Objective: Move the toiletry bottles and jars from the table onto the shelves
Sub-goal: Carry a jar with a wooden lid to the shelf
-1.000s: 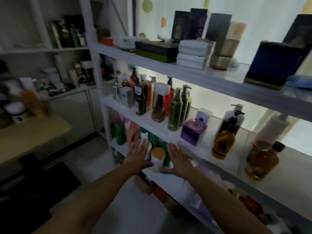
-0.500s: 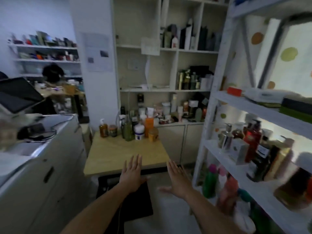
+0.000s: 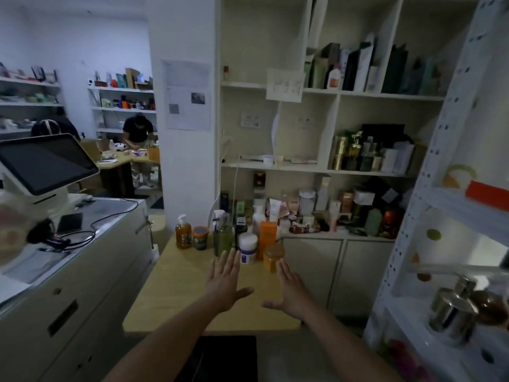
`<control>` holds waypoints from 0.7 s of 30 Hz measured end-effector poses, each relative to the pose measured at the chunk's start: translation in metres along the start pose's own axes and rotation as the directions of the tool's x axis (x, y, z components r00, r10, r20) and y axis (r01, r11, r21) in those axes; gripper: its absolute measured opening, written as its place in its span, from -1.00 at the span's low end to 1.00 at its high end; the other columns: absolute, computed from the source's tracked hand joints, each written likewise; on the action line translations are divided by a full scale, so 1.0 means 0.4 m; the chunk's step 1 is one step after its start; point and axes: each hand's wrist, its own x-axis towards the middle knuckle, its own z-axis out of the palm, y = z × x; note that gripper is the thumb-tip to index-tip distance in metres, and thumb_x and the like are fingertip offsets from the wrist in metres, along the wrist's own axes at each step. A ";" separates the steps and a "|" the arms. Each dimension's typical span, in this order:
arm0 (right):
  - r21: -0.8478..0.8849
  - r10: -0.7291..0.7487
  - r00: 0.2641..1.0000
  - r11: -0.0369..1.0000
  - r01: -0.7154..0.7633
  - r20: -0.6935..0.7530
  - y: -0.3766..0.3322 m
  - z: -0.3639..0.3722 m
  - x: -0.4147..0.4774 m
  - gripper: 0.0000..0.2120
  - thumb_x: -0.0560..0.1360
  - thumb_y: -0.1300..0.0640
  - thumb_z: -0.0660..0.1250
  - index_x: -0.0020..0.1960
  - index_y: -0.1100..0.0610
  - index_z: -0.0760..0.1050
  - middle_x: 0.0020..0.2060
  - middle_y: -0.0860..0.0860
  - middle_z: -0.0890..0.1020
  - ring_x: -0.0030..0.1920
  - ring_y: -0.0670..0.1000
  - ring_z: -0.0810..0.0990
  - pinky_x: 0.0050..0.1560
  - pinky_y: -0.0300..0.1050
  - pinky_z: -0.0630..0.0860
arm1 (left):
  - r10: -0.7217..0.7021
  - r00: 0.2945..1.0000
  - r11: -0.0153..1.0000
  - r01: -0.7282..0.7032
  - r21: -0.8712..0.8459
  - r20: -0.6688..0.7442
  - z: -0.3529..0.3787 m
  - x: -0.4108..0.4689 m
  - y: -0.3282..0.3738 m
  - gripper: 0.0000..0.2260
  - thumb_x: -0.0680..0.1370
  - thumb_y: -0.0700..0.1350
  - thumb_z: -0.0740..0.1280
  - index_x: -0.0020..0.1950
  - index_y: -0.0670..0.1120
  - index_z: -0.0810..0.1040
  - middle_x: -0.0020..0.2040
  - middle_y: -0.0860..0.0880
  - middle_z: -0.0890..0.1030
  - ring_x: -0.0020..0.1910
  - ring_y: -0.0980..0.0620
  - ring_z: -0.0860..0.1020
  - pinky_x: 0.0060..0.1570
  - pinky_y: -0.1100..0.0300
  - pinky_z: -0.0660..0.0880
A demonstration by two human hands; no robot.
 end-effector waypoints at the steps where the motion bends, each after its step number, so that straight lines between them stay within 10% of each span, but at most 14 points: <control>1: -0.015 0.009 1.000 1.000 -0.009 -0.009 0.027 -0.015 0.033 0.17 0.28 -0.49 0.22 0.51 0.11 -0.36 0.51 0.00 -0.30 0.53 0.02 -0.22 0.52 0.03 -0.08 | -0.009 1.000 1.000 0.009 -0.016 -0.002 0.005 0.043 0.014 -0.13 0.51 0.38 0.04 0.51 -0.10 -0.36 0.51 -0.04 -0.37 0.49 -0.04 -0.35 0.44 -0.06 -0.30; 13: -0.009 0.038 0.993 0.999 -0.037 0.109 0.263 0.022 0.341 0.33 0.01 -0.62 -0.01 0.51 0.14 -0.35 0.51 0.02 -0.29 0.53 0.02 -0.21 0.52 -0.01 -0.08 | -0.016 0.991 0.988 0.036 -0.151 0.134 0.166 0.383 0.076 -0.05 0.48 0.37 0.14 0.50 -0.10 -0.40 0.51 -0.07 -0.38 0.49 -0.08 -0.36 0.45 -0.07 -0.29; 21: 0.015 0.113 0.981 0.993 -0.117 0.156 0.362 0.060 0.593 0.23 0.20 -0.53 0.16 0.51 0.13 -0.36 0.51 0.03 -0.30 0.53 0.04 -0.22 0.51 0.00 -0.07 | 0.022 0.981 0.991 0.004 -0.135 0.193 0.273 0.670 0.037 -0.06 0.48 0.37 0.14 0.51 -0.11 -0.38 0.52 -0.09 -0.36 0.50 -0.10 -0.34 0.45 -0.10 -0.27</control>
